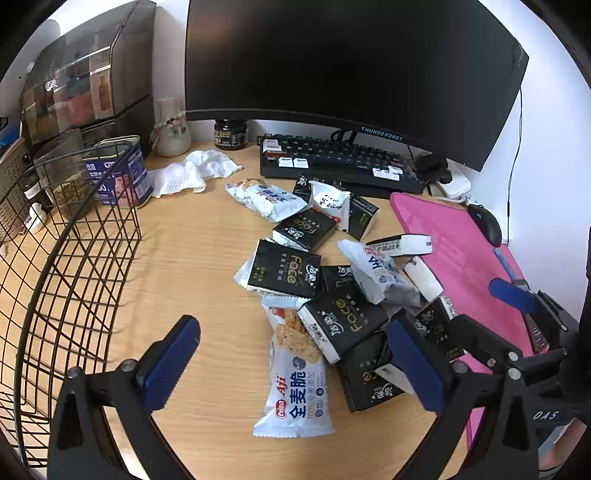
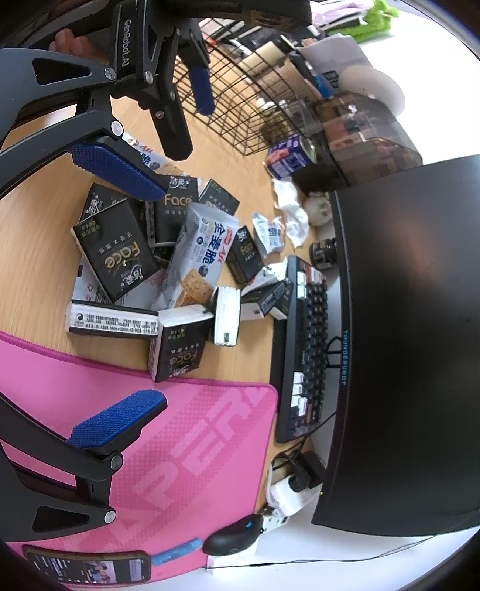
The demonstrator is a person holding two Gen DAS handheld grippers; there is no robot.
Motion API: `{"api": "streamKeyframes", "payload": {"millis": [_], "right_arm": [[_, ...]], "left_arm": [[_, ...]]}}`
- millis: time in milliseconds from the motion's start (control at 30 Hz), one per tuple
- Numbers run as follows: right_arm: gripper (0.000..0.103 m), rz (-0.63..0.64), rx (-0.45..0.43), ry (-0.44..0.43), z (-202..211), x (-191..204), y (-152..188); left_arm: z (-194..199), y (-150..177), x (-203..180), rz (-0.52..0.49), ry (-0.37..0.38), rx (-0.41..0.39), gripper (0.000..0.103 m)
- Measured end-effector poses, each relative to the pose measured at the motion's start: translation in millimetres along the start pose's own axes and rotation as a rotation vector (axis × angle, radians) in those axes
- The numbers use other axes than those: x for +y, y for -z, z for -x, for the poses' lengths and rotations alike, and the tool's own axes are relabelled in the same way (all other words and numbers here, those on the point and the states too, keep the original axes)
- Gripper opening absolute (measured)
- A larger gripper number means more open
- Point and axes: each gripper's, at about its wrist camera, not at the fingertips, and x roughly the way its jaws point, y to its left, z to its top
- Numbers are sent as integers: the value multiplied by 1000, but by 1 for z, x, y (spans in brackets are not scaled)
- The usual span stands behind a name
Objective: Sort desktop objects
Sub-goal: 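Grasp a black Face tissue pack with the right tool while the left tool grasps another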
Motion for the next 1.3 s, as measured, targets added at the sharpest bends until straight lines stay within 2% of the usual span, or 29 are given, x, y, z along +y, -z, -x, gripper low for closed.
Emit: {"api": "streamKeyframes", "payload": {"millis": [900, 1167, 1300], "right_arm": [[103, 31, 24, 25, -3, 1, 1], [103, 113, 71, -49, -13, 14, 7], [103, 148, 105, -55, -26, 23, 15]], "left_arm": [[-39, 7, 23, -8, 3, 44, 101], [-53, 9, 31, -3, -19, 74, 101], [-57, 10, 35, 1, -25, 83, 101]]}}
